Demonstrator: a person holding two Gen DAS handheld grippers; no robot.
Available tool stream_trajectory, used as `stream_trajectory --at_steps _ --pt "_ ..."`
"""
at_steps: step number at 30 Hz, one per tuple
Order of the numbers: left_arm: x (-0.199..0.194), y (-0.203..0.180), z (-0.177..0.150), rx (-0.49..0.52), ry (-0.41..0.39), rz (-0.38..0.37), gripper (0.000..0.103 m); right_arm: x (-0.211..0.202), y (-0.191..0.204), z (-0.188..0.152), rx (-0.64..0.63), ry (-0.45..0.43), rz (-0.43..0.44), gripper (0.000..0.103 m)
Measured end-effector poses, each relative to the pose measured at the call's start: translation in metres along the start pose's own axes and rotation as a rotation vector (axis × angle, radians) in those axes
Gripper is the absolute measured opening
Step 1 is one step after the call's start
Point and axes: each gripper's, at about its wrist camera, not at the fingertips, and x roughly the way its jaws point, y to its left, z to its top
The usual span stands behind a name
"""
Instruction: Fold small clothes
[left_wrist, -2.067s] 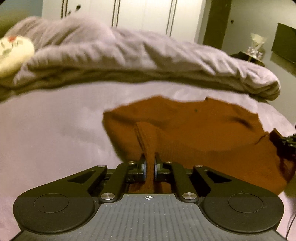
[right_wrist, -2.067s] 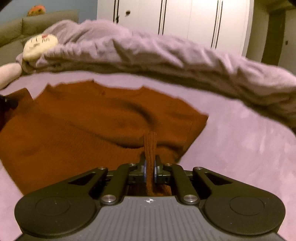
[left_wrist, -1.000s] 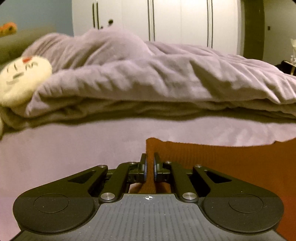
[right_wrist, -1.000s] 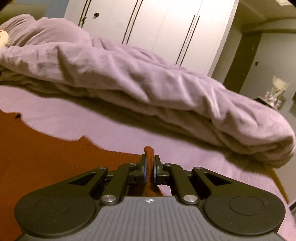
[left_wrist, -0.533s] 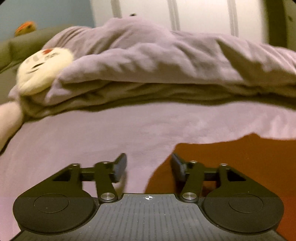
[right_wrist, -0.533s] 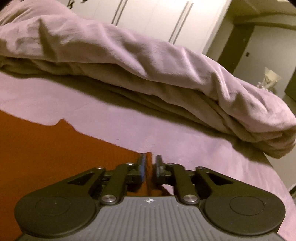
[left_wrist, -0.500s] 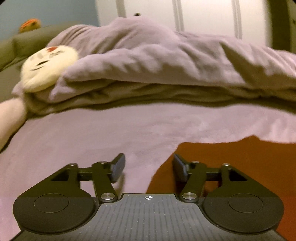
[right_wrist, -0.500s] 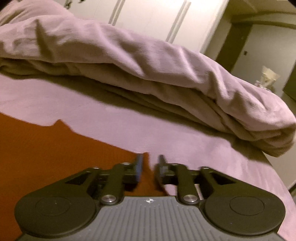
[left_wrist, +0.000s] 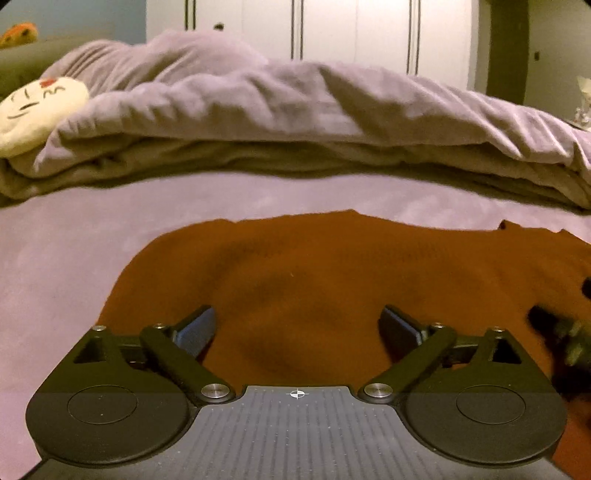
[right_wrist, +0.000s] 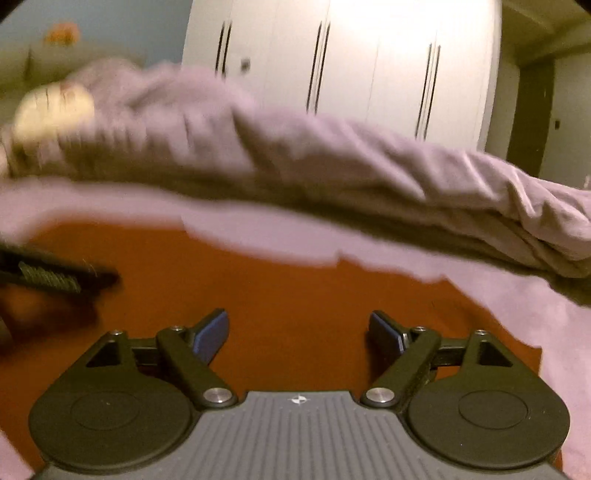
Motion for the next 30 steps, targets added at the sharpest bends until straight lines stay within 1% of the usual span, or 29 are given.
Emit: stream_trajectory --at_steps 1,2,3,4,6,10,12,14,17,18,19,20,21,22,23,24,26,27,29,30 --pt "0.001 0.003 0.001 -0.012 0.004 -0.006 0.101 0.002 -0.01 0.001 0.054 0.007 0.004 0.083" --pt "0.001 0.005 0.002 -0.015 0.007 -0.006 0.101 0.003 -0.02 0.004 0.098 0.011 -0.029 0.083" --pt "0.001 0.005 0.002 0.0 0.006 -0.001 0.101 0.006 -0.029 0.004 0.101 0.014 -0.08 0.083" --pt "0.001 0.006 0.003 0.017 0.003 0.004 0.101 0.01 -0.038 0.002 0.104 0.021 -0.108 0.086" --pt "0.003 0.012 0.003 0.022 -0.001 0.004 0.101 0.011 -0.061 -0.002 0.181 0.03 -0.09 0.088" --pt "0.003 0.024 0.002 0.006 0.004 0.016 0.101 0.009 -0.088 -0.007 0.212 0.028 -0.114 0.088" --pt "0.001 0.027 0.002 0.022 0.007 0.026 0.101 0.005 -0.095 -0.009 0.249 0.03 -0.107 0.088" --pt "-0.002 0.032 0.003 0.027 0.012 0.05 0.101 0.007 -0.096 -0.012 0.246 0.035 -0.109 0.088" --pt "-0.008 0.046 0.003 0.01 0.048 0.083 0.101 0.004 -0.095 -0.009 0.222 0.044 -0.121 0.088" --pt "-0.012 0.053 0.002 0.001 0.06 0.083 0.101 0.004 -0.093 -0.006 0.208 0.046 -0.137 0.088" --pt "-0.019 0.058 0.002 -0.002 0.069 0.099 0.101 -0.003 -0.092 -0.005 0.198 0.046 -0.158 0.088" --pt "-0.026 0.063 0.0 0.002 0.081 0.133 0.101 -0.011 -0.092 -0.004 0.193 0.05 -0.179 0.088" --pt "-0.035 0.068 -0.004 0.007 0.085 0.149 0.1 -0.024 -0.093 -0.005 0.198 0.058 -0.22 0.089" --pt "-0.044 0.073 -0.008 0.004 0.094 0.152 0.1 -0.036 -0.093 -0.006 0.216 0.055 -0.229 0.089" --pt "-0.056 0.079 -0.015 -0.02 0.096 0.121 0.1 -0.05 -0.095 -0.008 0.241 0.049 -0.214 0.089" --pt "-0.068 0.085 -0.022 -0.058 0.098 0.07 0.1 -0.066 -0.096 -0.012 0.29 0.04 -0.177 0.089" --pt "-0.086 0.093 -0.036 -0.136 0.115 -0.017 0.1 -0.098 -0.101 -0.023 0.427 0.01 -0.068 0.089" --pt "-0.093 0.095 -0.043 -0.173 0.124 -0.052 0.1 -0.11 -0.104 -0.031 0.511 0.003 0.003 0.088" --pt "-0.098 0.095 -0.049 -0.222 0.13 -0.103 0.1 -0.121 -0.109 -0.047 0.671 0.011 0.117 0.078" --pt "-0.098 0.094 -0.05 -0.237 0.131 -0.126 0.1 -0.123 -0.112 -0.054 0.746 0.02 0.165 0.069"
